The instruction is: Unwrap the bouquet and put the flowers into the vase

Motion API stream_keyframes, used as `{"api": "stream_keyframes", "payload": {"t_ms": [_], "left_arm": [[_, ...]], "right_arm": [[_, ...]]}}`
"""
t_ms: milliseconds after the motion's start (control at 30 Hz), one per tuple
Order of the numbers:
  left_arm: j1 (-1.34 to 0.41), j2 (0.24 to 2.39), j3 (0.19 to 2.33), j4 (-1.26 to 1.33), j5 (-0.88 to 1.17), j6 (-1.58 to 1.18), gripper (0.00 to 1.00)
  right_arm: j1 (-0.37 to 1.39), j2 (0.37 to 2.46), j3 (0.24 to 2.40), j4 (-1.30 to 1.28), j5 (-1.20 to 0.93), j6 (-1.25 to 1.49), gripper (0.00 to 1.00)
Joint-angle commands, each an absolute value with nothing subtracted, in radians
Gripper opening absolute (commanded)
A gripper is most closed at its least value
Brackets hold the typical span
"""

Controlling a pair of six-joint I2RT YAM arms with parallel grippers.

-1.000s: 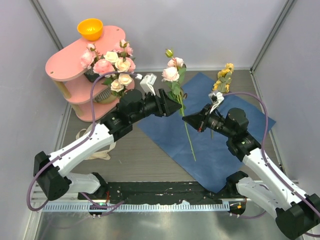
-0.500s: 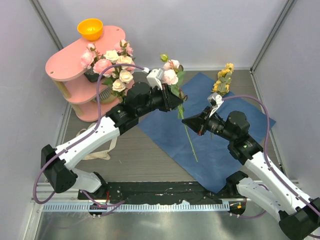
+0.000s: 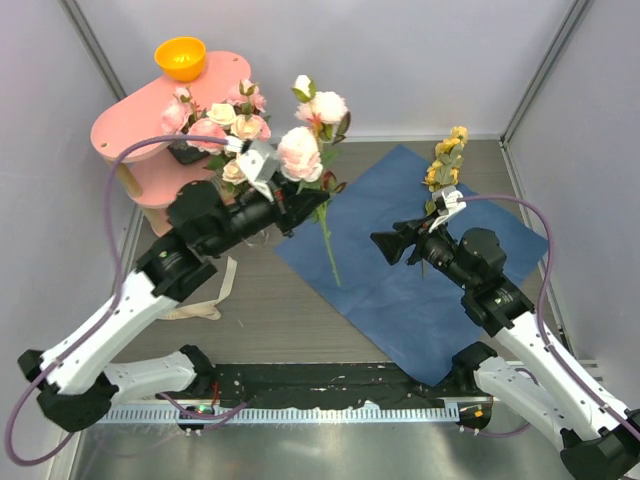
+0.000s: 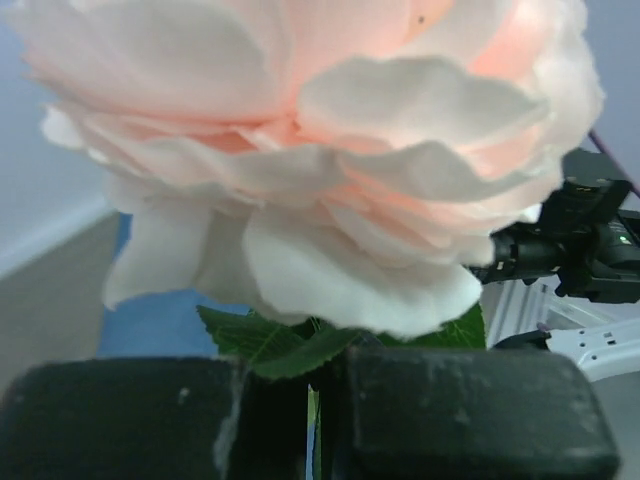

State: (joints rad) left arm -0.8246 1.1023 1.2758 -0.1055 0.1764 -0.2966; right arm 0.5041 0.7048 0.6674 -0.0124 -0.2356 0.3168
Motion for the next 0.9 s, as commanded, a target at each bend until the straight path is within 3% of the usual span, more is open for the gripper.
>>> {"api": "stream_keyframes", "payload": {"t_ms": [0,167,300,500,633,867], "left_arm": [[-0.825,0.994,1.373,-0.247,0.126,-0.002,0.0],[-0.824,0.913,1.382,-0.275,-0.356,0.136,0.0],[-0.799,0.936,1.414,-0.29,-0.553,0.206,0.0],[-0.599,0.942,1.427,-0.258,-0.568,0.129,0.0],[-0.433,0.969,1.44,-0.22,-0.448,0.014,0.0],[-0.37,1.029,1.494,-0.144,-0.39,-0.063,0.0]], "right_arm": [[0.508,0.732,0.71,-0.021,-0.13,0.33,0.74],[0.508,0.765,0.719,-0.005,-0.16,0.365,0.74],[0.508,0.775,0.724,-0.006,-0.163,0.376,0.74],[0.508,0.773,0.73,-0.011,-0.163,0.39,0.74],[0.508,0.77,0.73,-0.012,-0.164,0.394,0.74],[0.508,0.764,0.733,-0.021,-0.158,0.39,0.74]]}}
